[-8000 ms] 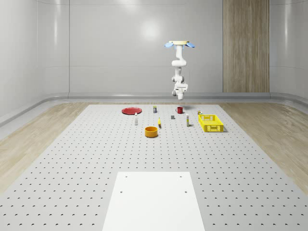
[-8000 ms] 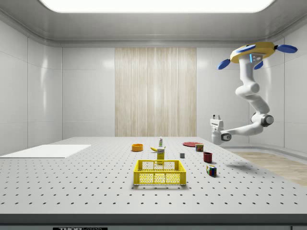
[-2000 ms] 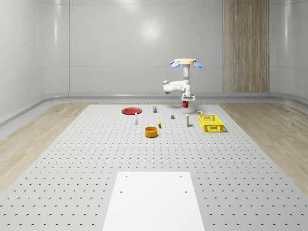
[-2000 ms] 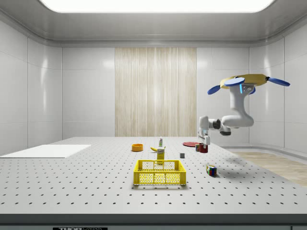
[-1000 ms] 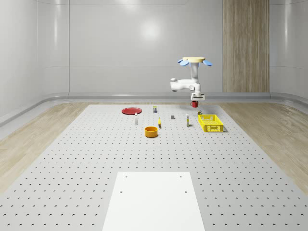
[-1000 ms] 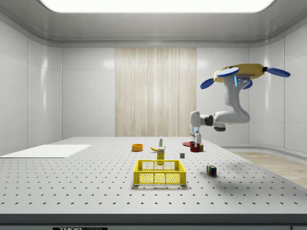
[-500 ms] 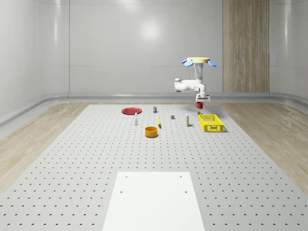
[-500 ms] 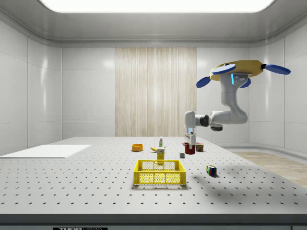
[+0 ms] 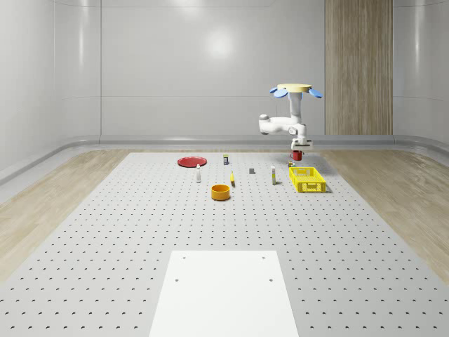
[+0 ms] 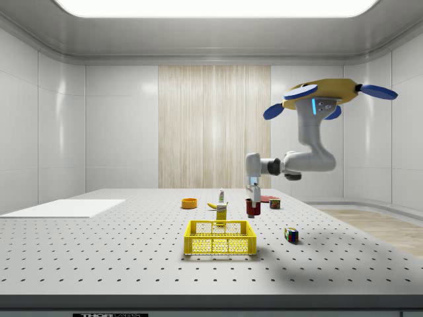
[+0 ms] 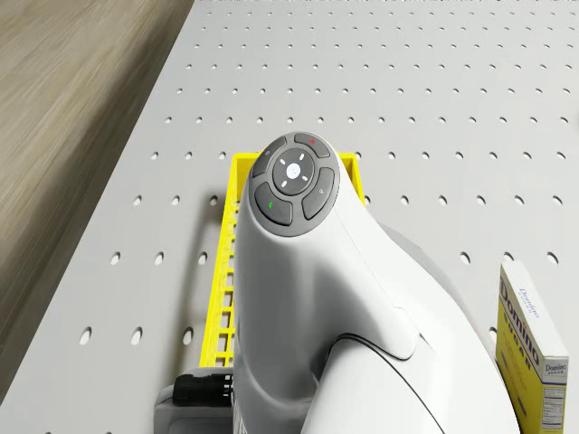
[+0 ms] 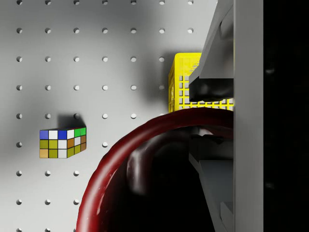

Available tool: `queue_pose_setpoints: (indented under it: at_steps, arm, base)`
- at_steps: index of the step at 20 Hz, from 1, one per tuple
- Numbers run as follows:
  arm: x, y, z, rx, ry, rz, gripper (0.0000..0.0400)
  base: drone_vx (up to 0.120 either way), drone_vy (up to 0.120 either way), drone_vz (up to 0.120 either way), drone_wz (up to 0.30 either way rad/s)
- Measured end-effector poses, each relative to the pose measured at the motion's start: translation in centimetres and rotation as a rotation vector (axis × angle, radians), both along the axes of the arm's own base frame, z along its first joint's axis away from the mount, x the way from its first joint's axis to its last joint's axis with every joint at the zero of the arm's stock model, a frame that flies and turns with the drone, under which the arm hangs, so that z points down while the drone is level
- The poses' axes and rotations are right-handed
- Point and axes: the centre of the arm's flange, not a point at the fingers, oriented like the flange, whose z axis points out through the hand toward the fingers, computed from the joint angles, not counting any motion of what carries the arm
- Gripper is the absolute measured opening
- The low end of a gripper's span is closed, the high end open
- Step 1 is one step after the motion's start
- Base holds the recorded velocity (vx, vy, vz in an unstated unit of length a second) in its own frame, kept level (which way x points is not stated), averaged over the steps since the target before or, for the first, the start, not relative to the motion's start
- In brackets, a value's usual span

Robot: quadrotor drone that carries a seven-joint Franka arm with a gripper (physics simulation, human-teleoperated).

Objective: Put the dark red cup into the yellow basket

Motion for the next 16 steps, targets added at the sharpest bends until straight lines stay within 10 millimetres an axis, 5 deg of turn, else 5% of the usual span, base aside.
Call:
queue_pose_setpoints:
  at_steps: [9, 13, 16]
  arm:
    - [0.00, 0.00, 0.00, 0.000, 0.000, 0.000, 0.0099]
    - [0.00, 0.00, 0.00, 0.000, 0.000, 0.000, 0.0099]
    - [0.00, 0.00, 0.00, 0.000, 0.000, 0.000, 0.0099]
  base:
    - [0.120, 0.000, 0.000, 0.000]
    - [0.120, 0.070, 0.000, 0.000]
    - [0.120, 0.000, -0.107, 0.000]
